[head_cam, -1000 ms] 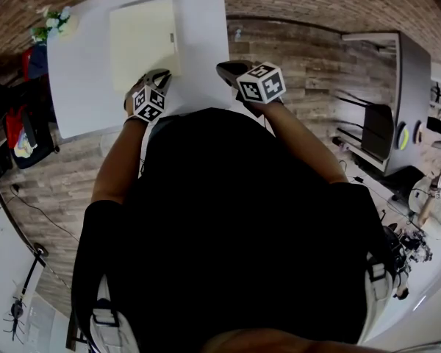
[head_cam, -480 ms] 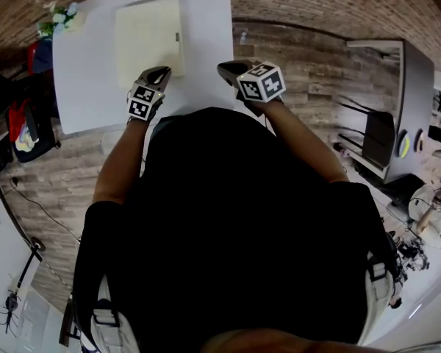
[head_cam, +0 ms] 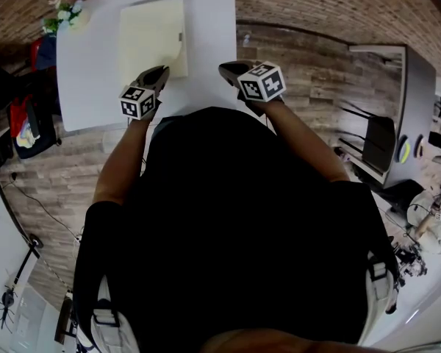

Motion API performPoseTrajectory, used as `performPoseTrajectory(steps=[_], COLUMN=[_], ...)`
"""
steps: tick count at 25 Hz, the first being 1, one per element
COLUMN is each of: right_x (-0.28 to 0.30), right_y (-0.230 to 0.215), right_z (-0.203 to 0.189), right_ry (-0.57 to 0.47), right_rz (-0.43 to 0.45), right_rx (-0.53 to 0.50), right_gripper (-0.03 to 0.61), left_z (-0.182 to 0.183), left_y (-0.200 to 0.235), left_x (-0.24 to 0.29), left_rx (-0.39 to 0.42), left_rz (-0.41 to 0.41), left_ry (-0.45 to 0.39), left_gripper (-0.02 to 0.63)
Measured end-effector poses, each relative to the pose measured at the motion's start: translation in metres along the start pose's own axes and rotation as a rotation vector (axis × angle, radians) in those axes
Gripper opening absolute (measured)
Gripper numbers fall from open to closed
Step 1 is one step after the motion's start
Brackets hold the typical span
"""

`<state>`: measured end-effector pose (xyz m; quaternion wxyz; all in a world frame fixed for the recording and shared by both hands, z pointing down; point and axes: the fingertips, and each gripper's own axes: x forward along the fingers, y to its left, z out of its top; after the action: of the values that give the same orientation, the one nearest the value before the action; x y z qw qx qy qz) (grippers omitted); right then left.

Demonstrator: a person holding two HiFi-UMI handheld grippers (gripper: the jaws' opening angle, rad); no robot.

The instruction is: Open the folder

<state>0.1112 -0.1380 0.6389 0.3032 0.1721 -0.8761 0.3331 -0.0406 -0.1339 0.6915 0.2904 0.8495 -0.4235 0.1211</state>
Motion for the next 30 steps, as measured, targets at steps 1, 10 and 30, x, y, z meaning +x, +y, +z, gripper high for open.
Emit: performPoseTrajectory(steps=[1,10,30], right_x=[0.000,0.008,0.040], right_y=[0.000,-0.002,0.007], right_z=[0.000,0.001,0.019], right_ry=[0.001,0.016,0.041], right_rz=[0.000,0.006,0.058], right_rx=[-0.001,-0.008,-0.041], right_gripper=[0.025,0.025,0.025], left_z=[0.002,0.027,0.059], left_y=[0.000,-0.001,0.008], left_x=[-0.001,-0.006,-0.057], left_rx=[-0.020,-0.094,-0.152], left_rz=[-0.008,-0.049,-0.040], left_ry=[-0.018,-0.108,-0.249], left_gripper=[0.021,0.023,0.025])
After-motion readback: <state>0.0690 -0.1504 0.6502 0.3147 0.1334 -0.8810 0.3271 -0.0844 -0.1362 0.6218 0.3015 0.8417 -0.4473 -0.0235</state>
